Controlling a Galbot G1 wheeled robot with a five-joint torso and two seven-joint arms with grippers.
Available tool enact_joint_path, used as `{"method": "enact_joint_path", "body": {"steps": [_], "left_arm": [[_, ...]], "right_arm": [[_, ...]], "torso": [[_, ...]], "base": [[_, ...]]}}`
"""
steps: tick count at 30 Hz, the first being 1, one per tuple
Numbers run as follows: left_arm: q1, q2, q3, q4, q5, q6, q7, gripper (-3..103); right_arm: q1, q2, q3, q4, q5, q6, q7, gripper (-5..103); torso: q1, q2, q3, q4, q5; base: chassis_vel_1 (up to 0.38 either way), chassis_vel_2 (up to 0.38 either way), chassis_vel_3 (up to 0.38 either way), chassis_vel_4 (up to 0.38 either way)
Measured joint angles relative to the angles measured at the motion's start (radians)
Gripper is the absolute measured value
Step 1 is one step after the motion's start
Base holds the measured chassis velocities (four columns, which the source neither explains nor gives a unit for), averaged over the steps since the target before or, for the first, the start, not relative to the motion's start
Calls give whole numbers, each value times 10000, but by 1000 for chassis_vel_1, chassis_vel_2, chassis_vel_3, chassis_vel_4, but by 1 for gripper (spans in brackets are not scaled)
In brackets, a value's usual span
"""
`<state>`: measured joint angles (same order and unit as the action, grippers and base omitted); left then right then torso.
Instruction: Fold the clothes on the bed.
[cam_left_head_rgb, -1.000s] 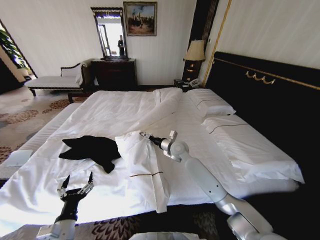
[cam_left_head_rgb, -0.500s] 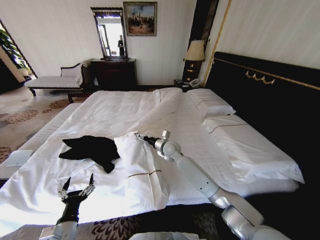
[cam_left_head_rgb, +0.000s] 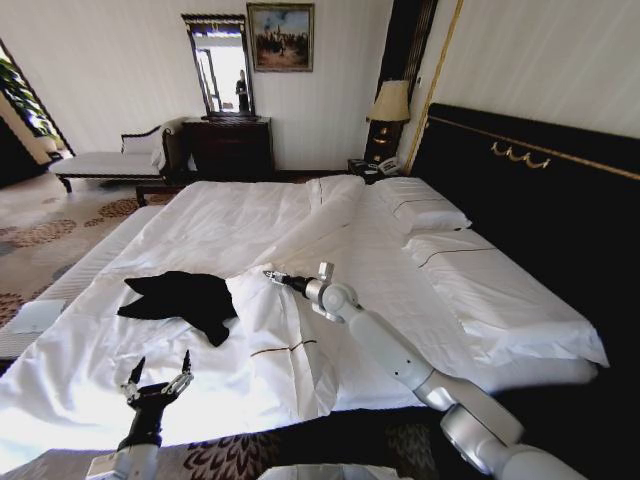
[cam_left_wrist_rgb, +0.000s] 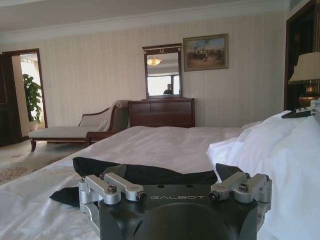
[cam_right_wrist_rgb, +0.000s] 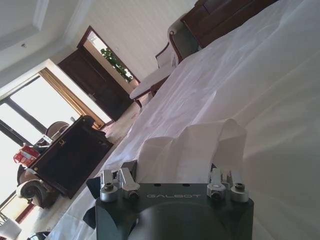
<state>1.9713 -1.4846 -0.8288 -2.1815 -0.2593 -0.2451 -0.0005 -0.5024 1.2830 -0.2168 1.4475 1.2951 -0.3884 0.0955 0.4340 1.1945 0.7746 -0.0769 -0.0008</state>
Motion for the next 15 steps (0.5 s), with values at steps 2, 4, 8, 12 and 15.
{"method": "enact_joint_path", "body": {"steps": [2, 4, 8, 12, 15], "left_arm": [[-11, 6, 2, 5, 0, 4, -2, 100], [-23, 44, -5, 21, -6, 11, -6, 100], [-31, 90, -30, 37, -33, 12, -12, 100], [-46, 165, -66, 57, -98, 15, -29, 100], [-55, 203, -75, 74, -117, 16, -32, 100]], "right_arm": [[-22, -5, 45, 7, -21, 50, -80, 66], [-70, -10, 153, 35, -49, 189, -271, 56], [-105, -23, 199, 87, -74, 260, -384, 44], [-179, -65, 177, 173, -234, 271, -421, 23], [-231, -93, 152, 227, -300, 275, -448, 13]], "torso": [[0, 0, 0, 0, 1], [0, 0, 0, 0, 1], [0, 0, 0, 0, 0], [0, 0, 0, 0, 0], [0, 0, 0, 0, 1]], "base": [[0, 0, 0, 0], [0, 0, 0, 0], [0, 0, 0, 0], [0, 0, 0, 0], [0, 0, 0, 0]]}}
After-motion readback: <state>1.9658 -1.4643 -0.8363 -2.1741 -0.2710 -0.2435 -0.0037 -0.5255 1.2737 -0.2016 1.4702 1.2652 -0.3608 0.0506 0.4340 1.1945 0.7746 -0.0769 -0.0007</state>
